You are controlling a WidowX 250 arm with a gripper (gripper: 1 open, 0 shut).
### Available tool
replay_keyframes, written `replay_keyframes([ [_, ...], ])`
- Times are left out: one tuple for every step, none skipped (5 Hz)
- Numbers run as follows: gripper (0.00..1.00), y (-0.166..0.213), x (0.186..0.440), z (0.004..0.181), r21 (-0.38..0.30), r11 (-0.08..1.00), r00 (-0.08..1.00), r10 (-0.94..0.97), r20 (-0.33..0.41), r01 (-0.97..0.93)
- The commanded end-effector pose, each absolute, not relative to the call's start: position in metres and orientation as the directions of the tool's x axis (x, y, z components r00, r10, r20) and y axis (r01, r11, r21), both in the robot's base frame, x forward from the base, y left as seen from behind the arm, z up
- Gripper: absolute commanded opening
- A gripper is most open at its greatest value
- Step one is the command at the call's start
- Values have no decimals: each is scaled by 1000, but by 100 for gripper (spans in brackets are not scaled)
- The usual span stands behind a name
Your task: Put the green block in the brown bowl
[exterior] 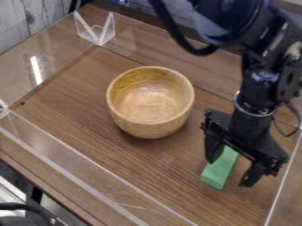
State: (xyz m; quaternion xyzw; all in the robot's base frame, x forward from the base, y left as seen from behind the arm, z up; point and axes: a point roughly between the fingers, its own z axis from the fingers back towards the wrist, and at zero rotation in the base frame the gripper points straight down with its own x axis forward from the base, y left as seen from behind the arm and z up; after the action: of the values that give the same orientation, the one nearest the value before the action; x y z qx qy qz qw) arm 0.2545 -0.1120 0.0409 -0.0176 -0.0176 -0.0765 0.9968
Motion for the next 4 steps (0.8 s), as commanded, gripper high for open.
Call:
replay_keyframes([
  [100, -109, 255, 34, -43, 991, 991, -124, 57, 127],
  [0, -106, 251, 29, -44, 994, 993, -100, 57, 103],
  [0, -109, 243, 34, -44, 994, 994, -99, 53, 101],
  [0, -113, 234, 43, -45, 994, 994, -98, 47, 100],
])
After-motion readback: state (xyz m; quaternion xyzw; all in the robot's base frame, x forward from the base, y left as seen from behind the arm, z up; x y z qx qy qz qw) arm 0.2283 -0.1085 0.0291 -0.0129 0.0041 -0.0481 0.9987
